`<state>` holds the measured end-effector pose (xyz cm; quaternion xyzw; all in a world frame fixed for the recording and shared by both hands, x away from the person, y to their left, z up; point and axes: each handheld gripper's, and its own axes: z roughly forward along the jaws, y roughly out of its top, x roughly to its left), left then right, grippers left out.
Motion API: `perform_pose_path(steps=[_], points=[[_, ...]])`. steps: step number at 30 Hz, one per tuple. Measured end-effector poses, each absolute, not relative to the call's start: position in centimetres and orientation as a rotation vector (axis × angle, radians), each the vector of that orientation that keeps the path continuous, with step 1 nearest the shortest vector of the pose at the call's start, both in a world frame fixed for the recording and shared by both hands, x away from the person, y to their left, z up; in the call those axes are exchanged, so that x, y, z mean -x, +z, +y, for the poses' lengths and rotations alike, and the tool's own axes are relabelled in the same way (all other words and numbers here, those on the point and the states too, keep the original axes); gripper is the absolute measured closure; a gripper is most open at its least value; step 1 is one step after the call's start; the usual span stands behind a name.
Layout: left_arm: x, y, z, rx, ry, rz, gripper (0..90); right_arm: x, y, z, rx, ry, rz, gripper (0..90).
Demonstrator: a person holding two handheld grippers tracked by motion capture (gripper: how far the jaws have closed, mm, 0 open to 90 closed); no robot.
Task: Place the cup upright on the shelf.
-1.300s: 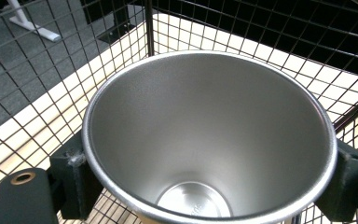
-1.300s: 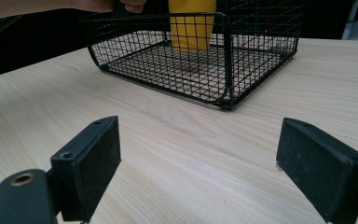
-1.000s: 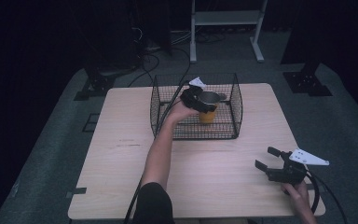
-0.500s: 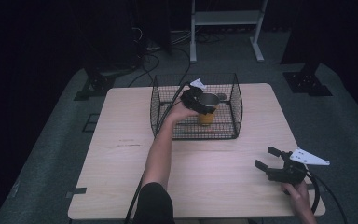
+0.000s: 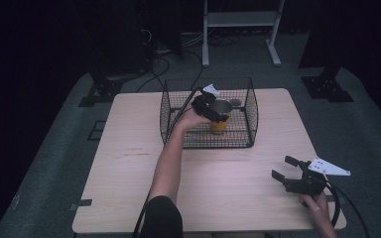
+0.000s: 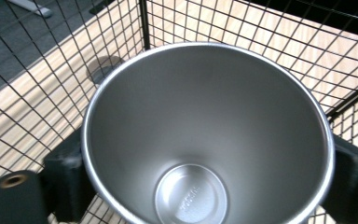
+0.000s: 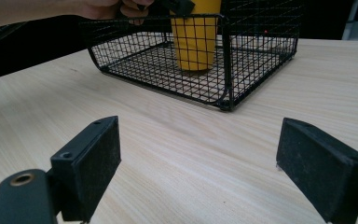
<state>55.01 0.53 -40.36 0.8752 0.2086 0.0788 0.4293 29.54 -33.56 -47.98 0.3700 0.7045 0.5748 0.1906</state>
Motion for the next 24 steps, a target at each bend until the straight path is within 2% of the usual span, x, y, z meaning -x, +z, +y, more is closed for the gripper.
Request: perform_pose_path(steps=[12,24], points=[[-54.8,-40.2,0.3,-2.156,0.201,0.515,2.3,-29.5,-48.0,-33.5,-1.025,1.607,1.989,12.6],[-54.7,-39.2,0.8,-2.101,0.223,0.505,1.8,-29.5,-48.0,-33.4,-1.02,1.598,1.995,12.6]])
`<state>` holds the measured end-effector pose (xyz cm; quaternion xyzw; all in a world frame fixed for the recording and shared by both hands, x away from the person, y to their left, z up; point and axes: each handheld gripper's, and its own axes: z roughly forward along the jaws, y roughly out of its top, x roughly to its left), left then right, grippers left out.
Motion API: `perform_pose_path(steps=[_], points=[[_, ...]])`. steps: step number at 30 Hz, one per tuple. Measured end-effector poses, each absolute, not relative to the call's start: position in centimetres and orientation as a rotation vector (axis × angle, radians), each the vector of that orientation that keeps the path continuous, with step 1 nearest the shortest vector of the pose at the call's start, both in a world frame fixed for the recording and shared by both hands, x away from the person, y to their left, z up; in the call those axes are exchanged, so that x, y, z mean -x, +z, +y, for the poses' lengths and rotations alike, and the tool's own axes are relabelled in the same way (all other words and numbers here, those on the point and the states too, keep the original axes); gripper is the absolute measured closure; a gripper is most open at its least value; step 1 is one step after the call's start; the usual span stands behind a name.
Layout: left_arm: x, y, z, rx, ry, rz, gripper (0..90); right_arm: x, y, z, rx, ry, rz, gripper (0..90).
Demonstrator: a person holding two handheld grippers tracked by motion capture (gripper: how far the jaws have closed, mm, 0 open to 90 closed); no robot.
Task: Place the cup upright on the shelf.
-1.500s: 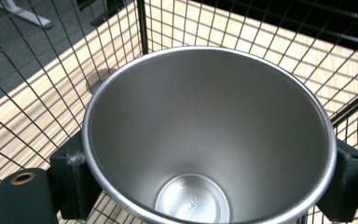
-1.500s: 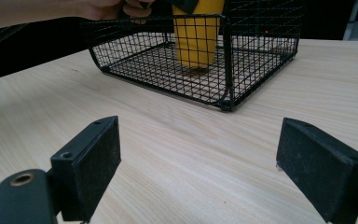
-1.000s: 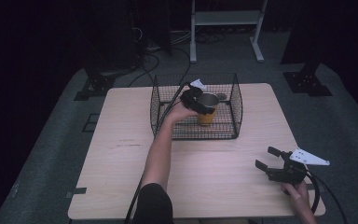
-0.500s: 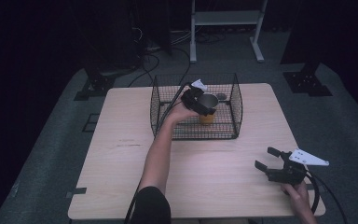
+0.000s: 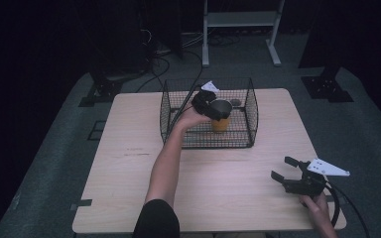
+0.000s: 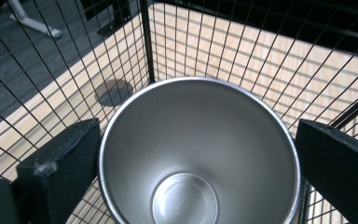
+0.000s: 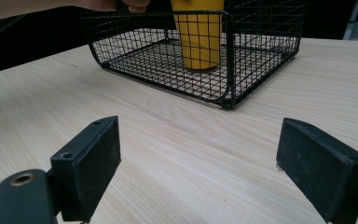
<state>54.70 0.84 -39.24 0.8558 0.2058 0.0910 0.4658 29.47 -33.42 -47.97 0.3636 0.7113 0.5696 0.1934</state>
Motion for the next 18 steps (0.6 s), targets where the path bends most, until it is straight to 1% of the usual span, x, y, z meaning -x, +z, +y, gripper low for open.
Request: perform_pose_path(steps=[5,11,18], points=[[-54.5,-38.8,1.1,-2.072,0.231,0.502,1.8,-29.4,-48.0,-33.3,-1.019,1.59,1.998,12.6],[-54.2,-37.9,1.5,-2.061,0.269,0.493,1.8,-29.4,-47.9,-33.2,-1.018,1.578,1.998,12.6],[-52.9,-36.4,2.7,-1.988,0.286,0.494,1.8,-29.4,-47.9,-33.1,-1.014,1.565,1.996,12.6]])
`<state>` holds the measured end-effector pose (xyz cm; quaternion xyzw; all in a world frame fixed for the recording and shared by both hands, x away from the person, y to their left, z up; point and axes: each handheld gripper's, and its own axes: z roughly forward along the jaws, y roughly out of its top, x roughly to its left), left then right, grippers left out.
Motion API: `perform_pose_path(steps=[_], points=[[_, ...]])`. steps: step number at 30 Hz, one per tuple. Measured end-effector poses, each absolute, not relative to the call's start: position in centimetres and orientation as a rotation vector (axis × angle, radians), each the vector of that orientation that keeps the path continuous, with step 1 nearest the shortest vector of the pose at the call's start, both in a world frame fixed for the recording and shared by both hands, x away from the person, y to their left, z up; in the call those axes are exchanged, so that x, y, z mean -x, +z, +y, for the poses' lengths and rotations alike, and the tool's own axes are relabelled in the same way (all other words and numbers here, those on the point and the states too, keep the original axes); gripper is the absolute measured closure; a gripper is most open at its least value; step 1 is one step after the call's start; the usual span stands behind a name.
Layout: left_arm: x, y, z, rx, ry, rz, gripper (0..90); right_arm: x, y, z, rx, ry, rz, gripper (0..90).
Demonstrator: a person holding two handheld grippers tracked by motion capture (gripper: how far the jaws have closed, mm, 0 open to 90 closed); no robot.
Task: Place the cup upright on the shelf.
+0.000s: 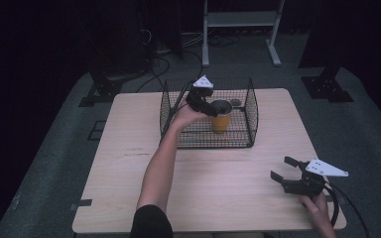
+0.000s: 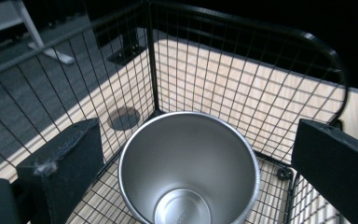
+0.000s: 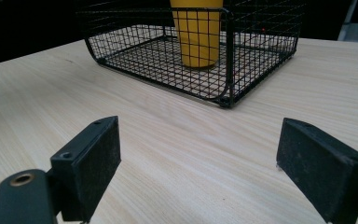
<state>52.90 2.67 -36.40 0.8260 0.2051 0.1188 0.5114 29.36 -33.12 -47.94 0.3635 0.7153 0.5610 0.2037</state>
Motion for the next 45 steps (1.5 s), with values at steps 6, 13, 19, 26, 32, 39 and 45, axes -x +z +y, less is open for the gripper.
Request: perform_pose_path(steps=[6,13,19,26,32,39,45], points=[[-51.4,-35.5,4.0,-1.944,0.306,0.484,1.9,-29.4,-47.9,-33.1,-1.017,1.561,1.996,12.6],[-49.9,-34.7,5.0,-1.937,0.328,0.47,1.9,-29.4,-47.9,-33.1,-1.018,1.553,1.994,12.6],[-48.3,-33.7,5.6,-1.913,0.34,0.446,1.9,-29.4,-47.9,-33.1,-1.023,1.552,1.993,12.6],[-46.5,-33.4,6.2,-1.897,0.348,0.431,1.9,-29.4,-47.9,-33.1,-1.027,1.553,1.99,12.6],[-45.2,-33.5,7.2,-1.902,0.373,0.436,1.9,-29.4,-47.9,-33.1,-1.031,1.552,1.989,12.6],[-44.1,-34.4,8.8,-1.886,0.371,0.469,1.9,-29.4,-47.9,-33.1,-1.032,1.55,1.988,12.6],[-42.7,-35.2,9.7,-1.872,0.372,0.479,1.9,-29.4,-47.9,-33.1,-1.035,1.55,1.987,12.6]])
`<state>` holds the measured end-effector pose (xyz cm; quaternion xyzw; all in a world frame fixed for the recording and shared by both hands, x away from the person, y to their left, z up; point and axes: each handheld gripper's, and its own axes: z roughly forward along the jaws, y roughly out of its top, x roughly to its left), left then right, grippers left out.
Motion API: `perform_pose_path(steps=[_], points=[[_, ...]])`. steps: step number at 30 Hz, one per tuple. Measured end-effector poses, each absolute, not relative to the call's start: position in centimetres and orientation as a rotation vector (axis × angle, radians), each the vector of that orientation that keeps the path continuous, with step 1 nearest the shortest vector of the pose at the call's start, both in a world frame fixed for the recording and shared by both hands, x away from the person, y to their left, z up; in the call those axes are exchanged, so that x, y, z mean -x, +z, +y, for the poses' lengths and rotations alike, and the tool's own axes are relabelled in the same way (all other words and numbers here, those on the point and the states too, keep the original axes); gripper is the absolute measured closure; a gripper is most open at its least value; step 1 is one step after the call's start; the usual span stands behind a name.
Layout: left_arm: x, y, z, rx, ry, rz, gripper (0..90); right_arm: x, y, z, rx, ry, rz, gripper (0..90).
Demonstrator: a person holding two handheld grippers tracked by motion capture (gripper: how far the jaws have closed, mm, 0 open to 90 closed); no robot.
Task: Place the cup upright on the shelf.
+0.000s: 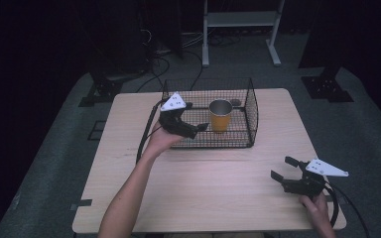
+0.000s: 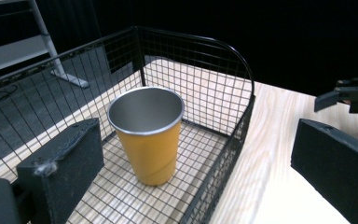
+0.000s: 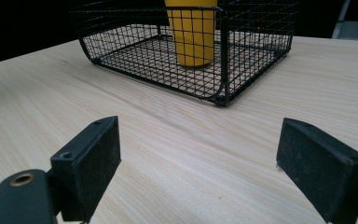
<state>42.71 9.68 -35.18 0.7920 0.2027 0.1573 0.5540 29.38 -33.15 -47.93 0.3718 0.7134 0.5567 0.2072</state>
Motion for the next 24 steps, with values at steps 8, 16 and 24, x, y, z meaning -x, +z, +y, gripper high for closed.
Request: perform_pose_path(steps=[8,16,24], points=[[-40.7,-35.8,10.5,-1.868,0.38,0.482,1.9,-29.4,-47.9,-33.1,-1.035,1.545,1.986,12.6],[-38.8,-36.7,11.3,-1.871,0.396,0.482,1.9,-29.4,-47.9,-33.1,-1.038,1.547,1.985,12.6],[-36.9,-37.9,12.4,-1.874,0.415,0.504,1.9,-29.4,-47.9,-33.1,-1.038,1.546,1.985,12.6]])
